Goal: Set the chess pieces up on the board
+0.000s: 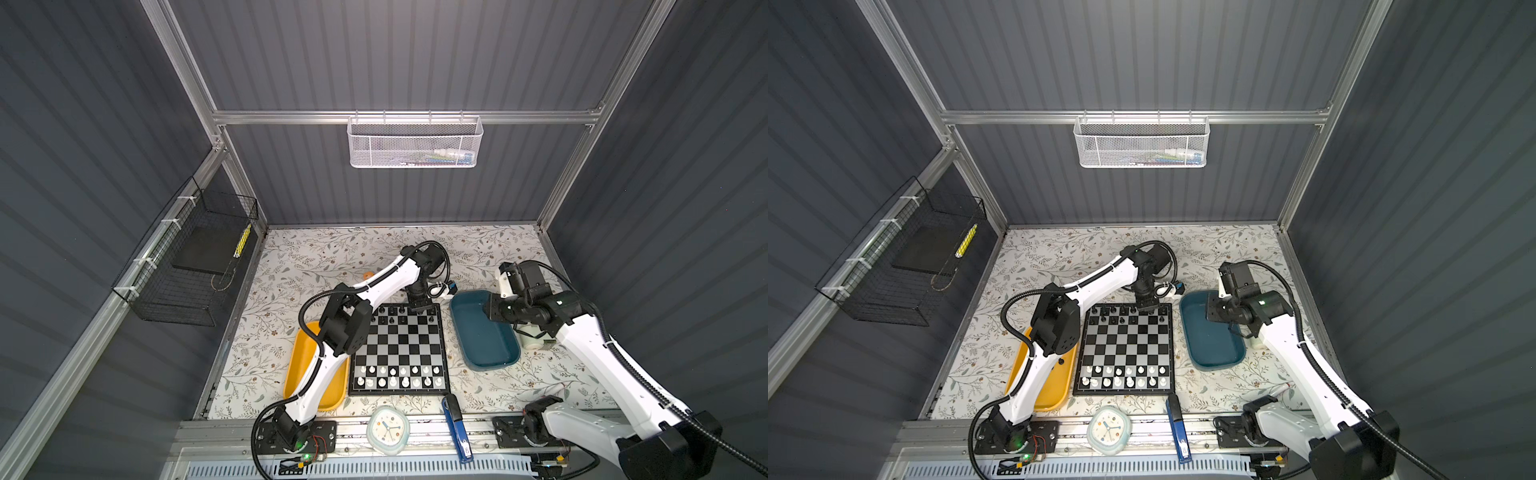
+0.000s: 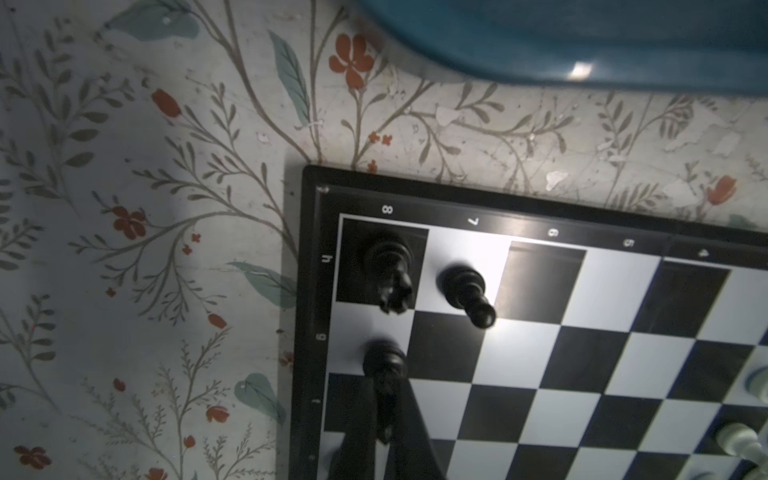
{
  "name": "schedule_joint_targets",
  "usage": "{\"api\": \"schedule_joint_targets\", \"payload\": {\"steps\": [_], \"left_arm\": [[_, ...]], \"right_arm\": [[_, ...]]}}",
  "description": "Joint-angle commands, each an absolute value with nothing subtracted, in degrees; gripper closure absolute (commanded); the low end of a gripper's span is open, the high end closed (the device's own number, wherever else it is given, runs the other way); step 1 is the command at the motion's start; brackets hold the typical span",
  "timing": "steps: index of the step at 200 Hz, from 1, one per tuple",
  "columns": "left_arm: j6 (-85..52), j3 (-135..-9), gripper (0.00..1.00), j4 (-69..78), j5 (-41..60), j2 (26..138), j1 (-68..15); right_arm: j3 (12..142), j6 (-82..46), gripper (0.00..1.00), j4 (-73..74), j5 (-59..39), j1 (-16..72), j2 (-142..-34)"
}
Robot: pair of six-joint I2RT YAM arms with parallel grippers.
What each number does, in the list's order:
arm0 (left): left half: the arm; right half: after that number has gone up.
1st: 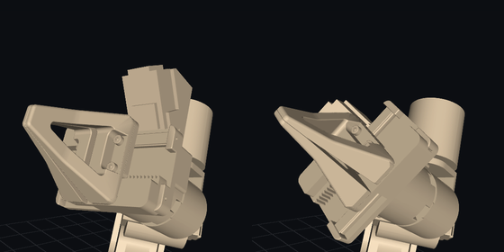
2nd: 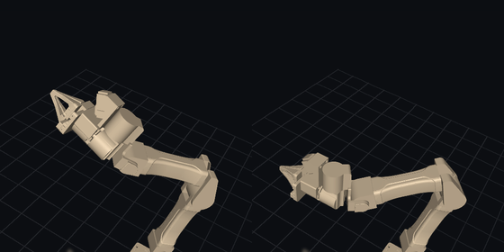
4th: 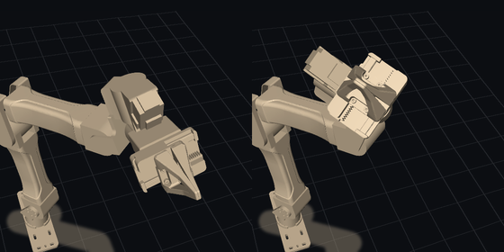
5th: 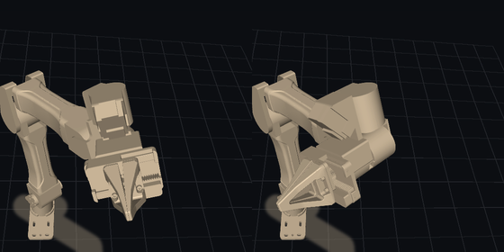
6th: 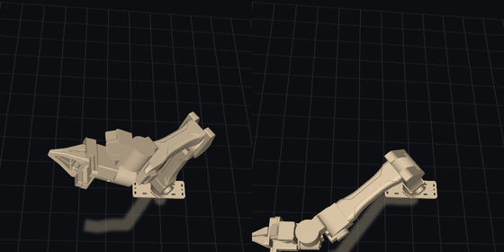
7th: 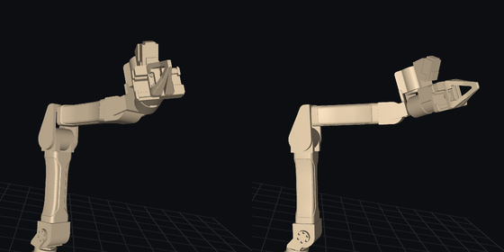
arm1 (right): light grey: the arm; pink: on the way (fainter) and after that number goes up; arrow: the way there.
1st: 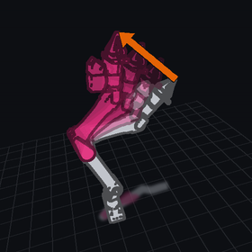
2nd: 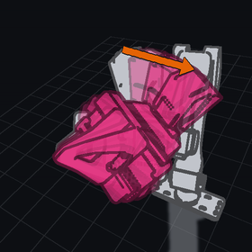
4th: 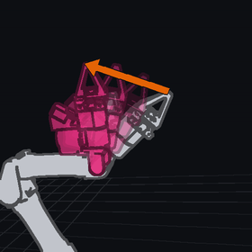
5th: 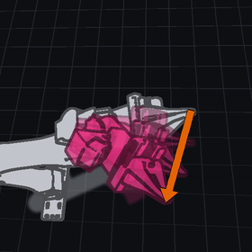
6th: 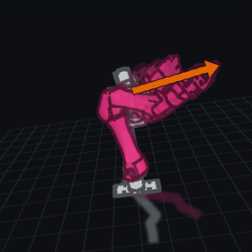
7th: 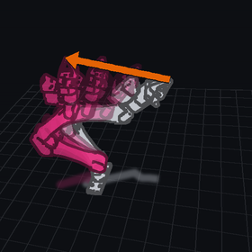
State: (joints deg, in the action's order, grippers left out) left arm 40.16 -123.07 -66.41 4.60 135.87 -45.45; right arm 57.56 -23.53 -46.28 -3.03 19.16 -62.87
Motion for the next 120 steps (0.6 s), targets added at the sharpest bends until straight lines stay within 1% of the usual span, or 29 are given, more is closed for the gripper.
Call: {"api": "schedule_joint_targets", "payload": {"steps": [1, 66, 76, 94, 110, 120], "left_arm": [[41.22, -124.56, 0.94, -66.63, 4.57, 136.86, -45.98], [41.52, -124.88, 0.95, -66.15, 4.09, 137.33, -46.16], [41.49, -124.97, 0.94, -66.18, 3.88, 137.46, -46.26], [41.53, -124.9, 0.89, -66.23, 3.7, 137.63, -46.4], [41.5, -124.89, 0.79, -66.18, 3.72, 137.55, -46.41], [41.42, -124.9, 0.75, -66.13, 3.78, 137.47, -46.49]], "right_arm": [[56.95, -23.82, 0.71, -46.0, -2.72, 18.98, -62.4], [56.61, -23.72, 0.71, -45.79, -2.76, 18.89, -62.65], [56.59, -23.73, 0.71, -45.7, -2.88, 18.9, -62.64], [56.51, -23.77, 0.71, -45.6, -2.92, 18.94, -62.74], [56.43, -23.73, 0.71, -45.5, -2.97, 18.89, -62.8], [56.41, -23.69, 0.7, -45.55, -3.02, 18.9, -62.86]]}}
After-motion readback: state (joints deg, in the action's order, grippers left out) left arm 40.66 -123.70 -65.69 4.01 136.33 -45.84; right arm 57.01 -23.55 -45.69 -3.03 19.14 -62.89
